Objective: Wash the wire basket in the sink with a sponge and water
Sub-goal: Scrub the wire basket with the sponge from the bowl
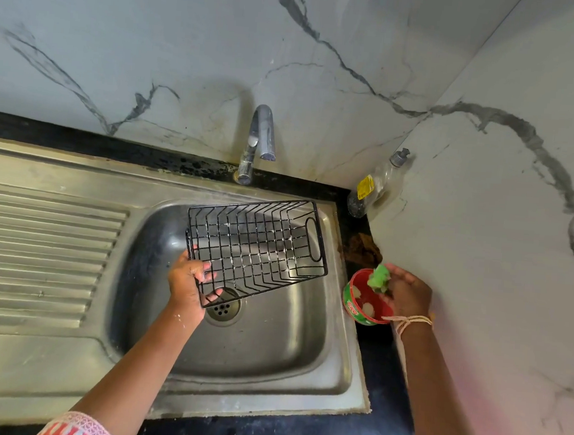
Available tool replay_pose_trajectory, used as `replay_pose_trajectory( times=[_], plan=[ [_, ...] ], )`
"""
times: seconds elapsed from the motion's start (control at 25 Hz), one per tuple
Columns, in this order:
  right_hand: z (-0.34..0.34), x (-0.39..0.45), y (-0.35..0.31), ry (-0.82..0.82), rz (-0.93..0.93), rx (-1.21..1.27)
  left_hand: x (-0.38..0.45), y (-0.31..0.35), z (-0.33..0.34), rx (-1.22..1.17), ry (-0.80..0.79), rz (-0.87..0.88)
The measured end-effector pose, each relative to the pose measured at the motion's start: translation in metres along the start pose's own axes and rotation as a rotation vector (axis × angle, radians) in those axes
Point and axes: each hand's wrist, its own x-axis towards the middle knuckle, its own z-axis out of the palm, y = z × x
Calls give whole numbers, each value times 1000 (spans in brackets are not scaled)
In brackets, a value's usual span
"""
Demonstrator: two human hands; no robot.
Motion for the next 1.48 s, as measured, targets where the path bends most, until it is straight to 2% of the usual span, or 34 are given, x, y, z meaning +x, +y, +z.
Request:
replay_pose_trajectory(
  times=[0.04,0.08,0.12,0.16,0.24,0.28,0.36,0.44,0.52,0.6,0.72,0.8,0.92,1.0,1.08,1.16,1.24,1.32,1.44,1.48],
  plan=[
    [12,-10,-6,-119,28,201,-2,2,1,0,-1,-2],
    [31,-25,-10,-284,8,290,-4,4,3,2,-7,6],
    [52,-42,-10,-432,-78,247,-6,6,3,5,-22,22],
    [75,-59,-9,-527,-224,45,-9,9,3,8,-47,46],
    [116,-83,4,-573,-546,-485,-11,16,2,12,-112,120],
    [134,-92,10,-570,-633,-714,-11,19,2,17,-143,176],
    [157,-108,17,-608,-603,-997,-13,24,0,20,-156,262],
    [171,-127,22,-637,-559,-1144,-10,25,-5,30,-118,310],
    [178,-145,24,-550,-629,-1239,-6,25,-9,41,-93,330],
    [187,-162,20,-541,-672,-1190,-3,25,-9,54,-96,339],
    [201,-182,23,-684,-749,-1034,-2,22,-3,2,-168,351],
    [204,-178,21,-698,-779,-1057,-5,20,-2,-10,-214,356],
    [199,-146,20,-624,-643,-1136,-6,25,-4,14,-180,310],
    [200,-124,14,-549,-496,-1007,-5,30,-8,93,-190,359],
    [203,-110,7,-492,-403,-1004,-5,31,-9,126,-225,369],
    [198,-99,4,-465,-420,-1052,-5,30,-8,127,-239,379],
    [189,-94,3,-349,-543,-1129,-3,33,-7,123,-228,367],
    [179,-88,4,-229,-574,-1137,0,39,-9,107,-202,343],
    [176,-78,-1,-148,-447,-959,0,42,-12,111,-202,343],
    [178,-78,-5,-167,-396,-848,-1,41,-12,109,-208,356]
  ],
)
